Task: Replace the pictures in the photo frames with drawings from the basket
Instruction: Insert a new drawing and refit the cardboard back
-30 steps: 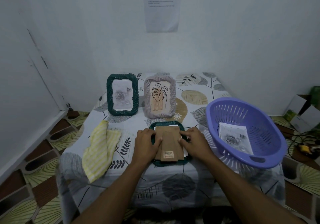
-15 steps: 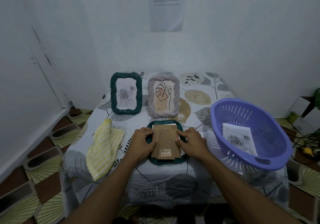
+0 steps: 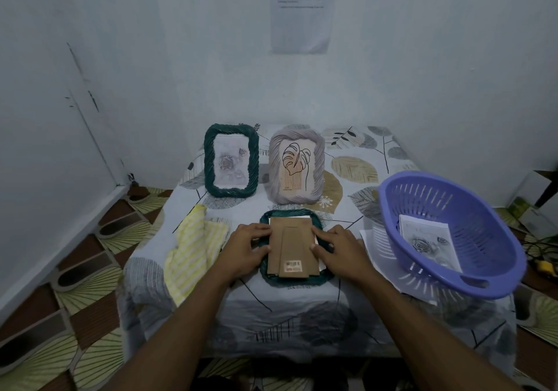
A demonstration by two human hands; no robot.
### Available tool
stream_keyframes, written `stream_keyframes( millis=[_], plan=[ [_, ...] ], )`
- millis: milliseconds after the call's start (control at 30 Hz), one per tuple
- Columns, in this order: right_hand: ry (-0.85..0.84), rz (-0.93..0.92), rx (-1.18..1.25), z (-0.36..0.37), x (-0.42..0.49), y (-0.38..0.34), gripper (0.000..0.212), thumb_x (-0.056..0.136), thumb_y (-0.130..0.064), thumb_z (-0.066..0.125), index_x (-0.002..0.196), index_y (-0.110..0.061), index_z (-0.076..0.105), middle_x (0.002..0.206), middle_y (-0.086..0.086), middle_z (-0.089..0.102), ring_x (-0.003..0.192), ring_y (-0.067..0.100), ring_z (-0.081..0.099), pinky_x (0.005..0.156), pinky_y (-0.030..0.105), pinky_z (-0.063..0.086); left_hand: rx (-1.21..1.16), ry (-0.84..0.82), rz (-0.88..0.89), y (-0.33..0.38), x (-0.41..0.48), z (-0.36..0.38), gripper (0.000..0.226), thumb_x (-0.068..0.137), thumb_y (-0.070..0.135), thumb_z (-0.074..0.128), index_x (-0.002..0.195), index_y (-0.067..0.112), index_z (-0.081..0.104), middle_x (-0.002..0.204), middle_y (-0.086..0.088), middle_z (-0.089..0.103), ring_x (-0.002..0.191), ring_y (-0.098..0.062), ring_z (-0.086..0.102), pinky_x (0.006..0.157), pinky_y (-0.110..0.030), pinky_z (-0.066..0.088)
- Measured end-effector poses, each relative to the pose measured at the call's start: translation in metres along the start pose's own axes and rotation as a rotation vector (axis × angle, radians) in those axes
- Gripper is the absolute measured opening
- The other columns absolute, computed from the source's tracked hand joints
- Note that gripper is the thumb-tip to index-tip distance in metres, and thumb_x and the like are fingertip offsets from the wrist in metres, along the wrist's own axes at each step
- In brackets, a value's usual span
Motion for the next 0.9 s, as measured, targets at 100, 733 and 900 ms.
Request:
stream_keyframes(
  millis=[100, 733, 900],
  plan=[
    [-0.022, 0.001, -0.01, 0.001, 0.002, 0.001, 0.051, 0.095, -0.051, 0.043, 0.144, -0.04, 0.038, 0.113, 0.002, 0.051, 0.114, 0.025, 0.046, 0.097, 0.044, 0.037, -0.01, -0.012, 0.007, 0.001, 0.001, 0.0, 0.046, 0.086, 0.015, 0.069, 0.131, 0.013, 0.058, 0.134, -0.001, 0.056, 0.121, -0.019, 0.046, 0.104, -0.036, 0.041],
    [-0.113, -0.036, 0.08, 0.001, 0.002, 0.002, 0.058, 0.088, -0.044, 0.053, 0.143, -0.045, 0.035, 0.096, -0.003, 0.05, 0.101, 0.019, 0.048, 0.091, 0.042, 0.035, -0.036, -0.016, -0.047, -0.002, -0.002, -0.001, 0.05, 0.082, 0.025, 0.072, 0.129, 0.014, 0.059, 0.129, -0.003, 0.058, 0.119, -0.021, 0.05, 0.102, -0.043, 0.045],
    [-0.108, -0.048, 0.402, -0.01, -0.006, 0.012, 0.04, 0.083, -0.011, 0.068, 0.12, -0.026, 0.065, 0.092, 0.002, 0.062, 0.078, 0.019, 0.058, 0.079, 0.037, 0.05, -0.057, -0.008, -0.069, 0.0, -0.002, -0.001, 0.042, 0.085, 0.012, 0.067, 0.127, 0.009, 0.062, 0.13, -0.004, 0.056, 0.119, -0.015, 0.049, 0.1, -0.022, 0.043]
  ],
)
Point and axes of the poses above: each hand's wrist, its own x-axis towards the middle knuckle, its own z-axis out of the palm, y = z × x, the point moved 6 cm from there along x, towards the middle knuckle
